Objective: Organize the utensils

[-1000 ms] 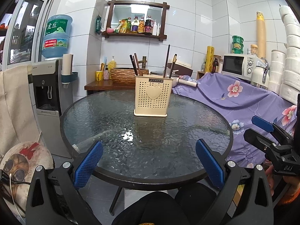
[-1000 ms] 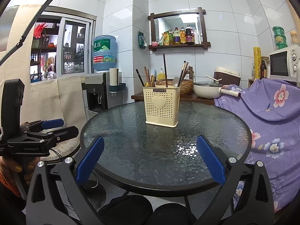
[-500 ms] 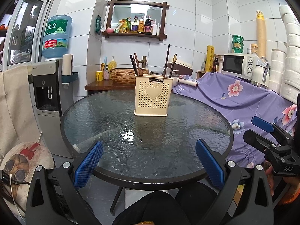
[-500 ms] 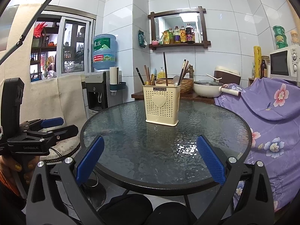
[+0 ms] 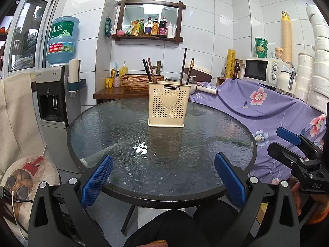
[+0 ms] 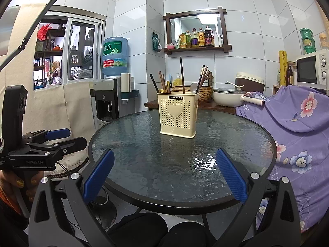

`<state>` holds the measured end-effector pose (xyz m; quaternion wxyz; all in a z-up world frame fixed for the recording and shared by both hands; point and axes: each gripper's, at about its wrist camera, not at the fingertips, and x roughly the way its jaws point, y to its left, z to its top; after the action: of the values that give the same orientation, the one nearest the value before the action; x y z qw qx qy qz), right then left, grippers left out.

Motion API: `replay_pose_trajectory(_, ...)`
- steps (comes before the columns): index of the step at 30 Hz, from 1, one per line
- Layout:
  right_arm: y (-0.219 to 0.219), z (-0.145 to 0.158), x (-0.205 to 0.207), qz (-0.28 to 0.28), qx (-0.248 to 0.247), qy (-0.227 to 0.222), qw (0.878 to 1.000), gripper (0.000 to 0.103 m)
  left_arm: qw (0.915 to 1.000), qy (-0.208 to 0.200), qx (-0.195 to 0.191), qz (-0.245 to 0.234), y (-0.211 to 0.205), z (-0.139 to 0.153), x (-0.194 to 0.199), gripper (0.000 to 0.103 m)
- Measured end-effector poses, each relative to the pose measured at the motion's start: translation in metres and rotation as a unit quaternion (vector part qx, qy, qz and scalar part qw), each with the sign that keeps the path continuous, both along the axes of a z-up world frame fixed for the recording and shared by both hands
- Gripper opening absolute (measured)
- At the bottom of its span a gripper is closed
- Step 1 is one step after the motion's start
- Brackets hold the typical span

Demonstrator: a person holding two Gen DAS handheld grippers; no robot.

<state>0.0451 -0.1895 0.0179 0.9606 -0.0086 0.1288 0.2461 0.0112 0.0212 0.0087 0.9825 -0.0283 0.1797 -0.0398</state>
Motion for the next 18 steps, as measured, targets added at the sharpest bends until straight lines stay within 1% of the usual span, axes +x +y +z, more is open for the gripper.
replay_pose_trajectory(18,0.0,-0.0005,0.0003,0.0,-0.002,0.004,1.0,0.097,1.0,0.0,0.0,0.0,-0.0002,-0.0004,0.0003,0.097)
